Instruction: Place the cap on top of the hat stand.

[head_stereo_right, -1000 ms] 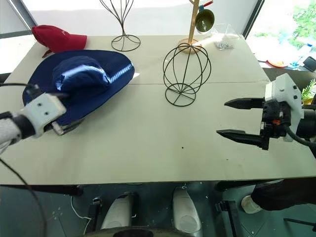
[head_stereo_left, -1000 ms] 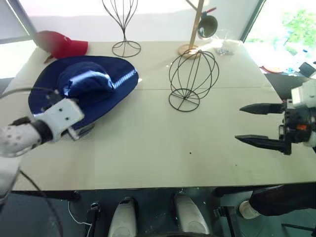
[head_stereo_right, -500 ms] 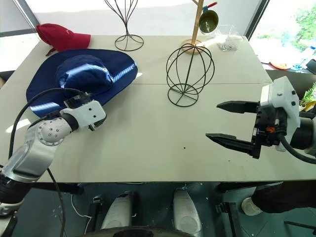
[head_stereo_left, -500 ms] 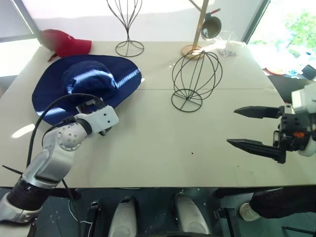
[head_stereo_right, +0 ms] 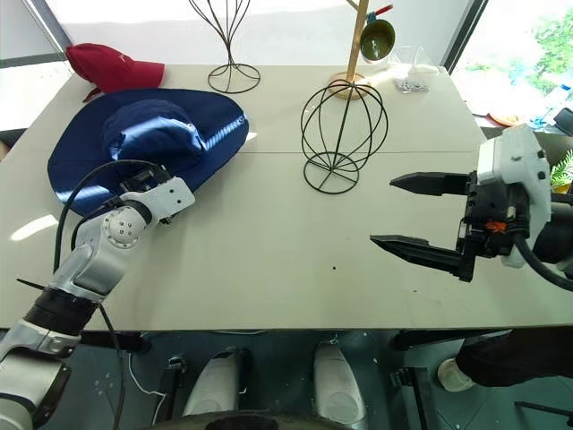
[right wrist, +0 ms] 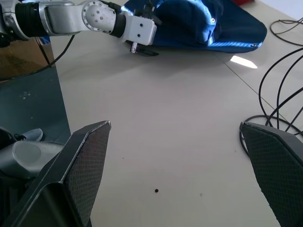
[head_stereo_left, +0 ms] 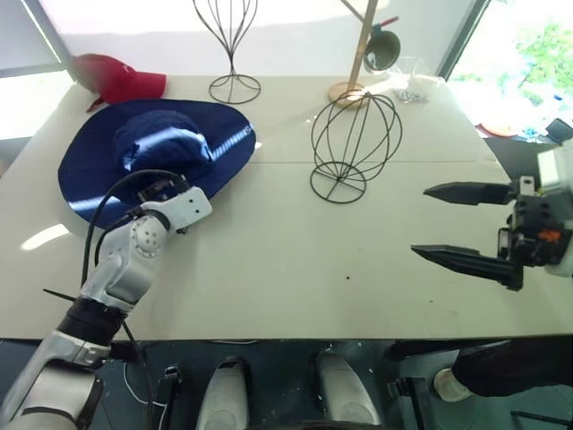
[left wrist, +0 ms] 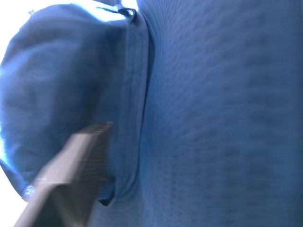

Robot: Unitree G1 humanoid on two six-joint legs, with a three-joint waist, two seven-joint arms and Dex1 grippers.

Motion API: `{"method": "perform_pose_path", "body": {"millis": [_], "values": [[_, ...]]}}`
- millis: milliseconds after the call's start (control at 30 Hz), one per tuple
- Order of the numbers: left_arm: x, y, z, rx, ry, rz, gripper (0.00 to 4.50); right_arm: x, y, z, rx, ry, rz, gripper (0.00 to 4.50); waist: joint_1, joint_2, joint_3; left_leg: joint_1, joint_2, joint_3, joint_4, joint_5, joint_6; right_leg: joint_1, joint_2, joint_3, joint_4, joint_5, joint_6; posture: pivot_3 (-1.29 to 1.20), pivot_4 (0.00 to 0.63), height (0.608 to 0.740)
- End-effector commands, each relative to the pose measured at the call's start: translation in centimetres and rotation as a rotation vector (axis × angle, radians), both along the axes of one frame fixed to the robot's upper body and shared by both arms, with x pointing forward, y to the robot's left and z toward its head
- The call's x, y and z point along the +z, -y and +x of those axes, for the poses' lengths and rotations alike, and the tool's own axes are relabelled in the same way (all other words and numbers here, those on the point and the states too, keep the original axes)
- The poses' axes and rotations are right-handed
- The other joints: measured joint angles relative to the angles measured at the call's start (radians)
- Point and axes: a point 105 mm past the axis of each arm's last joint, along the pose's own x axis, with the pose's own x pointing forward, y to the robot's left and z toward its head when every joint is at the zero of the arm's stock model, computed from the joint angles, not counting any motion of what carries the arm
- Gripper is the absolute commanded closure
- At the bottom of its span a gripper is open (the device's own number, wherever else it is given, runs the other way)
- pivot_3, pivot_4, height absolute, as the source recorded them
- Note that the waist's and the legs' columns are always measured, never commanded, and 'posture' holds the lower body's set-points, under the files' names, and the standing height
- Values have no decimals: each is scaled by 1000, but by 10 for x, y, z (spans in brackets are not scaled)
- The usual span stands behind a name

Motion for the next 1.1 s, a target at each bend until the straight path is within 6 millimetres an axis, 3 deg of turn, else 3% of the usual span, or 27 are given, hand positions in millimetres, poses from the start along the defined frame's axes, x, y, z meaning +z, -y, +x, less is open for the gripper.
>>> {"method": "perform_pose_path", "body": {"millis": [33, 167, 400, 567, 667, 800, 933, 1100], "values": [[12, -5, 4, 9, 46, 10, 2320, 10, 0, -2, 1, 46, -4, 0, 1, 0, 0, 0, 0, 0, 0, 0, 0, 0, 0, 0, 0, 0, 0, 0, 150, 739], [21, -7, 7, 10, 82, 13, 4448, 13, -1, -2, 7, 53, 8, 0, 2, 0, 0, 0, 0, 0, 0, 0, 0, 0, 0, 0, 0, 0, 0, 0, 150, 739], [35, -8, 12, 9, 131, 32, 4448, 13, 1, 0, -5, 34, 29, 0, 7, 0, 0, 0, 0, 0, 1, 0, 0, 0, 0, 0, 0, 0, 0, 0, 150, 739], [61, -4, 19, -17, 198, 32, 4448, 14, 8, 4, -52, 67, -6, 0, 9, 0, 0, 0, 0, 0, 0, 0, 0, 0, 0, 0, 0, 0, 0, 0, 150, 739], [94, 5, 23, -50, 270, -2, 4448, 12, 18, 4, -81, 46, -23, 0, 16, 0, 0, -1, 0, 0, 1, 0, 0, 0, 0, 0, 0, 0, 0, 0, 150, 739], [138, 25, 26, -124, 331, -78, 4448, 17, 40, 3, -149, 67, -60, 0, 31, 0, 0, -1, 0, 0, 1, 0, 0, 0, 1, 0, 0, 2, 4, 0, 150, 739], [160, 53, 30, -191, 277, -239, 4448, 27, 59, 3, -210, 98, -45, 0, 33, -1, 0, -3, 0, 0, 2, 0, 0, 0, 1, 0, 0, 2, 4, 0, 150, 739], [194, 89, 43, -264, 284, -369, 4448, 35, 66, 2, -243, 134, -44, 0, 27, -1, 0, -3, 0, -1, 3, 0, 0, 0, 2, 0, 0, 3, 5, 0, 150, 739]]}}
